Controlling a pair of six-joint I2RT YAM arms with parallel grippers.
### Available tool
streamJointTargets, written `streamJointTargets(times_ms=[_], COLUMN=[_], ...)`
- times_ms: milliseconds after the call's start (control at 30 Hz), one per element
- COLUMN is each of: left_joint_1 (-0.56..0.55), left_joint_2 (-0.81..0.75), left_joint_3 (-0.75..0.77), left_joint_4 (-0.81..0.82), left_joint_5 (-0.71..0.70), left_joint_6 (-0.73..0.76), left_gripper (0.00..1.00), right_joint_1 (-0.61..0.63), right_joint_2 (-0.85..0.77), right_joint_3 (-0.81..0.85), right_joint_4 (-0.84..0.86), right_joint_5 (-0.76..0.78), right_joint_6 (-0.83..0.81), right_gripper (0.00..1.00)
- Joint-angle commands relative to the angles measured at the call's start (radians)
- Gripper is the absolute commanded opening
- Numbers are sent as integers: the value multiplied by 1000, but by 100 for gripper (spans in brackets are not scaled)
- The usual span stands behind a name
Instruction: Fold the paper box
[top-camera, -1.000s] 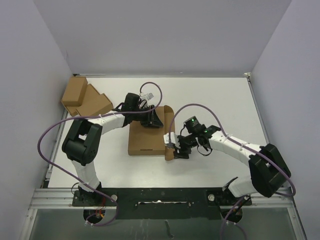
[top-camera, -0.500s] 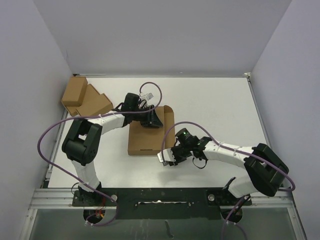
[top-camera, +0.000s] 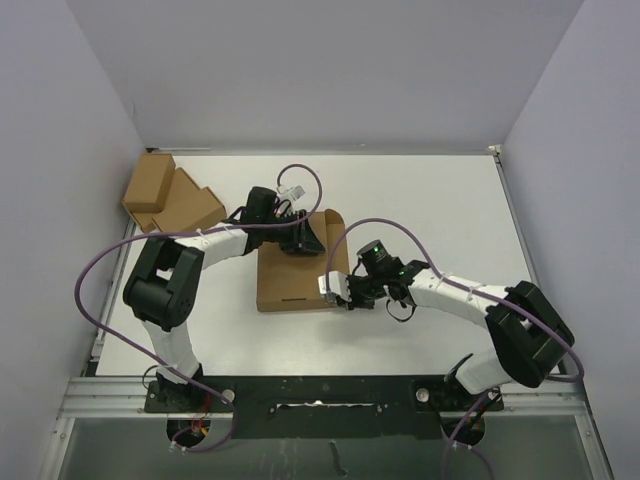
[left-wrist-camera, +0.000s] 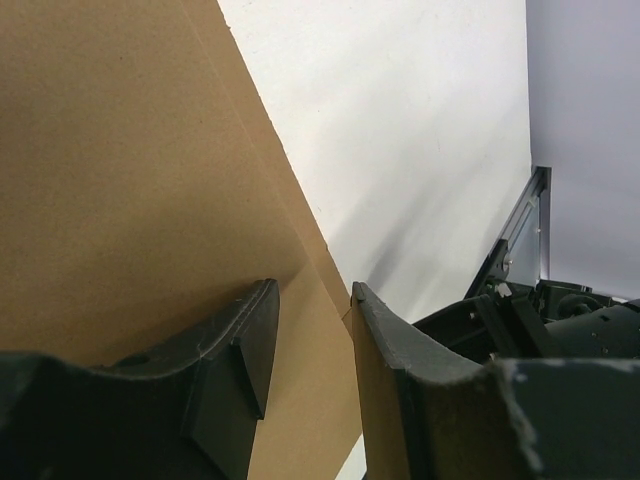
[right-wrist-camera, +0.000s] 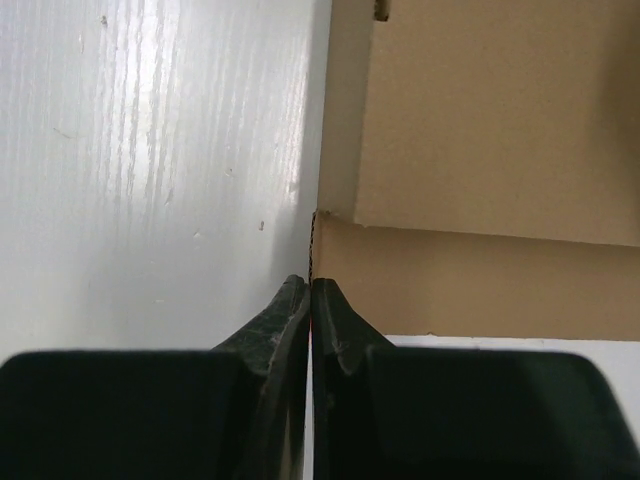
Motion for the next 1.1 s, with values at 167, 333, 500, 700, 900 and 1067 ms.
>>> streamJointTargets(times_ms=[167, 333, 500, 700, 900, 1067], left_joint_1=[25, 76, 130, 157, 163, 193], left_joint_2=[-112, -263, -500, -650, -605, -514], left_joint_3=[-43, -89, -197, -333, -420, -462], left_joint_4=[71, 116, -5, -252, -211, -106], left_joint_5=[-13, -35, -179, -409, -415, -352], left_joint_6=[-52, -79, 18, 97, 95, 86], left_gripper=[39, 52, 68, 78, 82, 81], right_joint_1=[-17, -22, -22, -22, -24, -26], right_joint_2=[97, 95, 96, 98, 102, 108], right_joint_3=[133, 132, 134, 137, 142, 146], right_joint_4=[-98, -98, -99, -99, -97, -97], right_joint_5=[-63, -76, -84, -88, -78, -68], right_joint_6=[94, 91, 91, 91, 101, 112], right_gripper=[0, 0, 0, 0, 0, 0])
